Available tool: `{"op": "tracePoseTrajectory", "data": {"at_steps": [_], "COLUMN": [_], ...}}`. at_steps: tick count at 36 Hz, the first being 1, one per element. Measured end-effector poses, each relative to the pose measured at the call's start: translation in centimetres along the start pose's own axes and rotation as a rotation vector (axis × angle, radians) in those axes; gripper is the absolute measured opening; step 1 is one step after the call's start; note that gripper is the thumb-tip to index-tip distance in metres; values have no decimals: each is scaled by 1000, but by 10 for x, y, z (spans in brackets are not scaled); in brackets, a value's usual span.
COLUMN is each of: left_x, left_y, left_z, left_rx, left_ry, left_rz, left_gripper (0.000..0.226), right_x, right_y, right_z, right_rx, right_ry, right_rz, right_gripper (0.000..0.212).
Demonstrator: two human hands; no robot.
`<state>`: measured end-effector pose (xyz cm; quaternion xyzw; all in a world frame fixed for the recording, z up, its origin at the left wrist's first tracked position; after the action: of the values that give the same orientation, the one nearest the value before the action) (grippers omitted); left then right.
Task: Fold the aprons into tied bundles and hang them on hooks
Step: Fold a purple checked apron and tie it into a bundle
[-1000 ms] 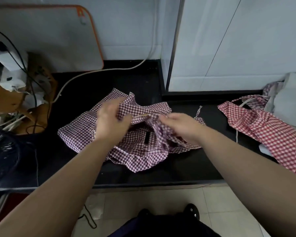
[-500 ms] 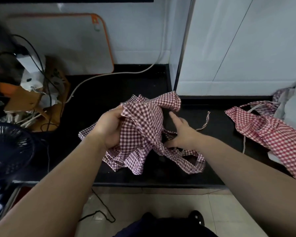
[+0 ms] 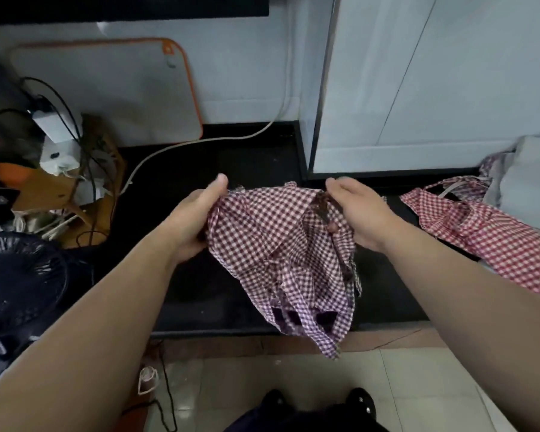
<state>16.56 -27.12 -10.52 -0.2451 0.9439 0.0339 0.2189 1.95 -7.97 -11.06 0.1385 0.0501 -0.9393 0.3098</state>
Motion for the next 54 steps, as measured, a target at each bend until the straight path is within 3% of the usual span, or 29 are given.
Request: {"op": "tracePoseTrajectory", "data": {"at_steps": [2, 5, 8, 10, 13, 16, 20, 23, 26, 30, 32, 35, 37, 40, 42, 44, 47, 51, 54], "left_x": [0, -1, -7, -16, -31, -57, -103, -138, -174, -218, -233, -244, -240, -237, -238, -239, -247, -258, -260], "left_y": [9, 25, 30, 34, 44, 69, 117, 148, 169, 188, 188, 180, 167, 144, 132, 124, 112, 106, 94], "left_z": [4, 14, 19, 21, 25, 42, 85, 118, 143, 161, 164, 161, 162, 161, 163, 169, 176, 178, 170], "left_rx": [58, 258, 492, 589, 720, 610, 334, 276, 265, 240, 250, 257, 326, 534, 598, 648, 588, 150, -62], "left_ry": [1, 14, 84, 158, 232, 199, -79, -277, -439, -540, -547, -468, -331, -58, 31, -1, -77, -209, -235], "left_rz": [121, 82, -65, -146, -237, -182, 104, 220, 331, 464, 476, 393, 192, -248, -404, -493, -553, -413, -399], "left_gripper": [71, 84, 61, 48, 34, 18, 26, 27, 26, 29, 29, 20, 17, 18, 20, 29, 38, 39, 47], "right_x": [-7, -30, -48, -65, -83, -102, -147, -177, -205, -237, -249, -262, -265, -271, -276, -279, -284, -285, -282], "right_y": [-4, -12, -33, -45, -53, -66, -87, -104, -106, -96, -92, -95, -101, -103, -102, -97, -80, -61, -54], "right_z": [-6, -18, -31, -36, -37, -41, -55, -61, -71, -91, -100, -113, -118, -119, -115, -116, -115, -106, -100], "right_rx": [-39, -160, -279, -341, -356, -350, -321, -329, -185, 290, 350, 288, 49, -272, -338, -240, 18, 181, 218], "right_ry": [119, 357, 603, 668, 567, 325, 74, -73, -36, 153, 202, 215, 134, 45, 4, 8, 74, 94, 66], "right_rz": [62, 171, 194, 228, 212, 77, -109, -226, -107, -29, 11, -20, -121, -210, -247, -269, -251, -233, -264], "right_gripper": [14, 9, 33, 31, 23, 28, 31, 46, 51, 22, 22, 26, 25, 35, 30, 24, 19, 21, 19]}}
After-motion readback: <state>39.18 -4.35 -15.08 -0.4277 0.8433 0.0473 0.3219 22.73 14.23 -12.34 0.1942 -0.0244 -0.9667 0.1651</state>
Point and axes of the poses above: each hand's wrist, its own x-axis towards the middle knuckle, its own y-axis out of the palm, z = x × y, the point moved 3 cm from there along x, towards the middle knuckle, and after that the axes turned 3 degrees about x, right-handed, at the moved point
